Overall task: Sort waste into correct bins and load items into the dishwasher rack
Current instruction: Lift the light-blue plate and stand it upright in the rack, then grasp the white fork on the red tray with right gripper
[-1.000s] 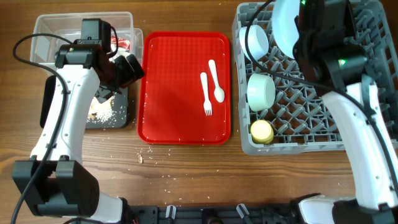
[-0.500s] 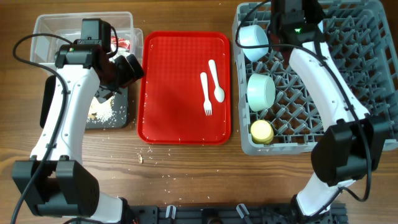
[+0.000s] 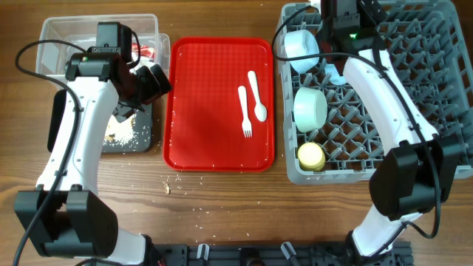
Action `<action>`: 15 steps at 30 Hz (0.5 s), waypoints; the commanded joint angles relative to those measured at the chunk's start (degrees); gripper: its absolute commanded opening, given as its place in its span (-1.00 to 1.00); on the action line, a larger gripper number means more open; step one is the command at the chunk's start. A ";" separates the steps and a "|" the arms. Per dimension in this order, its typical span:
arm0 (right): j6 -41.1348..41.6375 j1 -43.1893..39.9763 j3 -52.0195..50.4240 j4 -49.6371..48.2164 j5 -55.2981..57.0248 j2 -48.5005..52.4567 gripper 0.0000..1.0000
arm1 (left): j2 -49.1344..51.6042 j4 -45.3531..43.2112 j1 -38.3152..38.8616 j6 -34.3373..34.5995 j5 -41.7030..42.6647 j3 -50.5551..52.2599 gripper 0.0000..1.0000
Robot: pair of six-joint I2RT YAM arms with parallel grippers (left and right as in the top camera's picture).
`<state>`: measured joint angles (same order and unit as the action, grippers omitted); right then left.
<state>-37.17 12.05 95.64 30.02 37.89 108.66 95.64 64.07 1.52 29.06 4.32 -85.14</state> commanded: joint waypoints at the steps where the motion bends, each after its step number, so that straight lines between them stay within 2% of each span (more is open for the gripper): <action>1: 6.88 0.00 -0.04 0.15 -6.27 -4.35 0.99 | -0.17 0.00 -0.20 -0.09 -0.55 -0.63 0.99; 3: 13.16 0.31 -0.02 1.22 -13.68 -8.48 0.99 | -0.15 0.00 -0.20 -0.09 -0.55 -0.63 1.00; 6: 21.62 1.16 -0.02 5.31 -36.70 -13.90 1.00 | -0.15 0.00 -0.20 -0.09 -0.55 -0.63 1.00; 8: 34.51 1.27 -0.02 5.99 -56.68 -15.89 1.00 | -0.15 0.00 -0.20 -0.09 -0.55 -0.63 1.00; 10: 48.26 1.51 -0.87 6.21 -70.23 -14.75 0.99 | -0.15 0.00 -0.20 -0.09 -0.55 -0.63 1.00; 12: 50.82 3.82 -3.72 6.27 -70.73 -13.05 0.89 | -0.17 0.00 -0.20 -0.09 -0.55 -0.63 1.00; 13: 50.84 5.64 -5.31 6.29 -70.34 -11.89 0.76 | -0.15 0.00 -0.20 -0.09 -0.55 -0.63 1.00; 15: 53.48 10.34 -8.59 9.25 -64.81 -8.94 0.68 | -0.15 0.00 -0.20 -0.09 -0.55 -0.63 1.00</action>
<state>8.58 17.15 91.33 36.51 -25.80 95.07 95.64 64.10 1.52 29.06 4.32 -85.14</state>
